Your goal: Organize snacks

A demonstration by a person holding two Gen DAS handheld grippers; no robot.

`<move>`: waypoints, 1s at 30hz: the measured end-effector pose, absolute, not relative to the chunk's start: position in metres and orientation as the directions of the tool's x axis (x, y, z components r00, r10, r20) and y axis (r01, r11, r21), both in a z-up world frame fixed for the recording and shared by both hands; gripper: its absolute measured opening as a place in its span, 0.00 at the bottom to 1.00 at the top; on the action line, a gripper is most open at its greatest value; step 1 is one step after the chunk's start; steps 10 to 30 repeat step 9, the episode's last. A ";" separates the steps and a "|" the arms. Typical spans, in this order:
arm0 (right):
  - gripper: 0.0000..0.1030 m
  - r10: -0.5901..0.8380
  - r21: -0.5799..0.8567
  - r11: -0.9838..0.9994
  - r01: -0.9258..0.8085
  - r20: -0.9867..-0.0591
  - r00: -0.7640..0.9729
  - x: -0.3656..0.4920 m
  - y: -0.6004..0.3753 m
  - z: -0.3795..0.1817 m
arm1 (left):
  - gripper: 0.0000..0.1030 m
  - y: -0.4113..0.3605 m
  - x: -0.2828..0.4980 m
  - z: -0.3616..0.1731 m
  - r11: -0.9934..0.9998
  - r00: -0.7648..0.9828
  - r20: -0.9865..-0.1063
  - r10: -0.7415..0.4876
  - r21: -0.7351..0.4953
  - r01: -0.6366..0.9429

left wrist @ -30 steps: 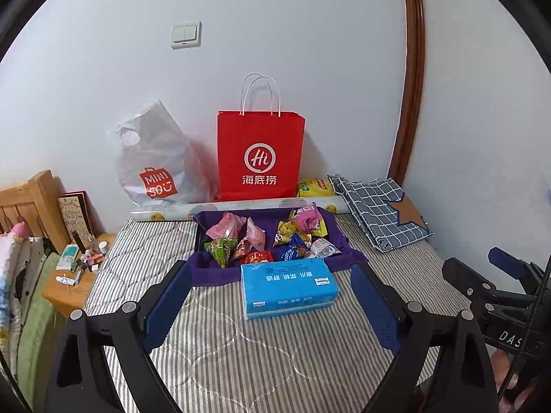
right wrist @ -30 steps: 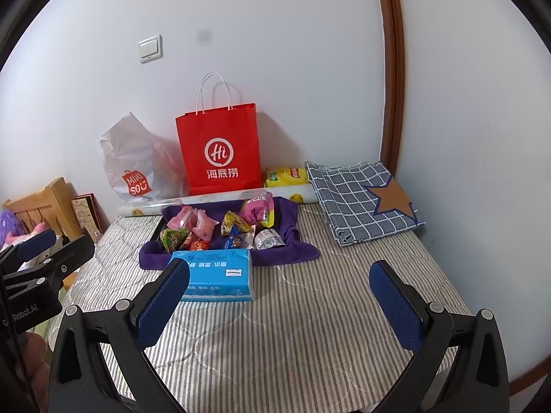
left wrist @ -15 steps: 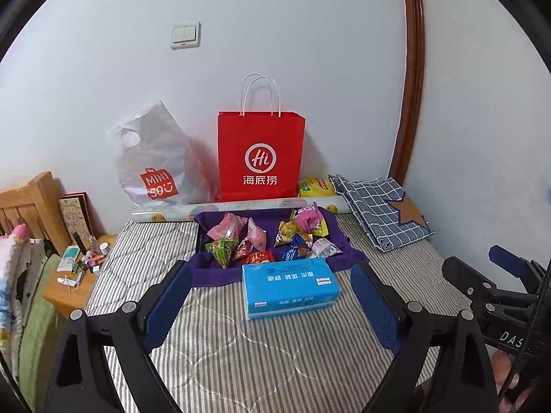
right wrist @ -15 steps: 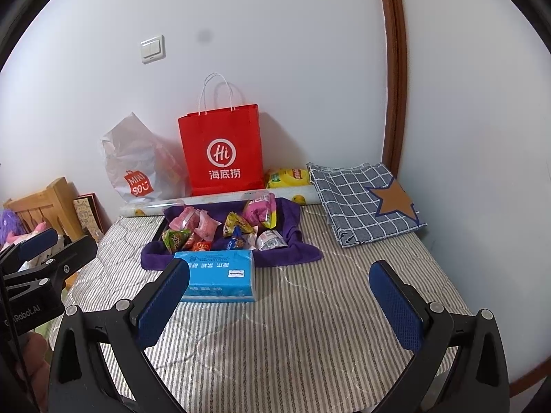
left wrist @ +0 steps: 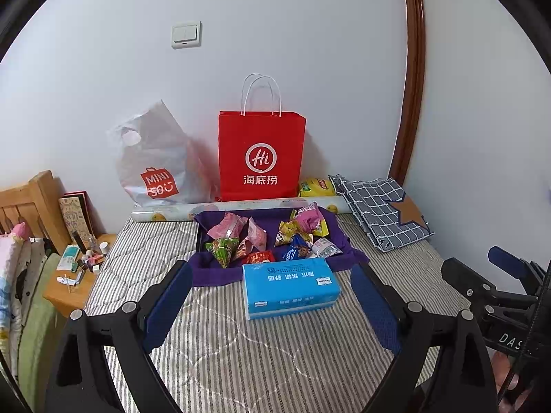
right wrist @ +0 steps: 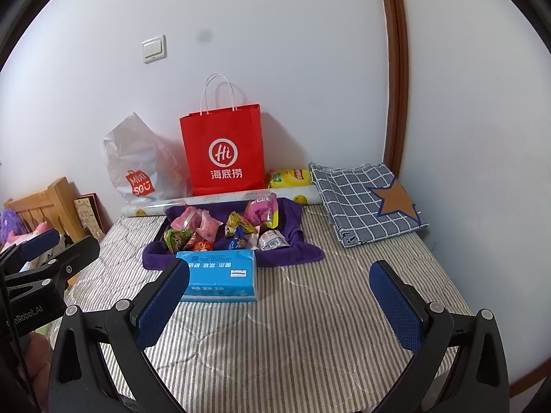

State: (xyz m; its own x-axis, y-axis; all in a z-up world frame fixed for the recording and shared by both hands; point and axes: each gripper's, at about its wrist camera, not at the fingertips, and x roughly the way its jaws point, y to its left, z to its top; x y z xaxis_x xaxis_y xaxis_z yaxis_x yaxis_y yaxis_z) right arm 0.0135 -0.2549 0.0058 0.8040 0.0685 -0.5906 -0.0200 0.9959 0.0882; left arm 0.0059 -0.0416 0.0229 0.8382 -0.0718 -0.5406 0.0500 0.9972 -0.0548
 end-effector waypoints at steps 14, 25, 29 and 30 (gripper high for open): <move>1.00 0.071 0.092 0.996 -0.021 -0.589 0.805 0.012 -0.256 0.006 | 0.90 -0.040 0.004 0.023 0.997 0.840 -0.539 -0.066 -0.058 0.041; 1.00 0.071 0.092 0.996 -0.021 -0.589 0.805 0.012 -0.256 0.006 | 0.90 -0.040 0.004 0.023 0.997 0.840 -0.539 -0.066 -0.058 0.041; 1.00 0.071 0.092 0.996 -0.021 -0.589 0.805 0.012 -0.256 0.006 | 0.90 -0.040 0.004 0.023 0.997 0.840 -0.539 -0.066 -0.058 0.041; 1.00 0.071 0.092 0.996 -0.021 -0.589 0.805 0.012 -0.256 0.006 | 0.90 -0.040 0.004 0.023 0.997 0.840 -0.539 -0.066 -0.058 0.041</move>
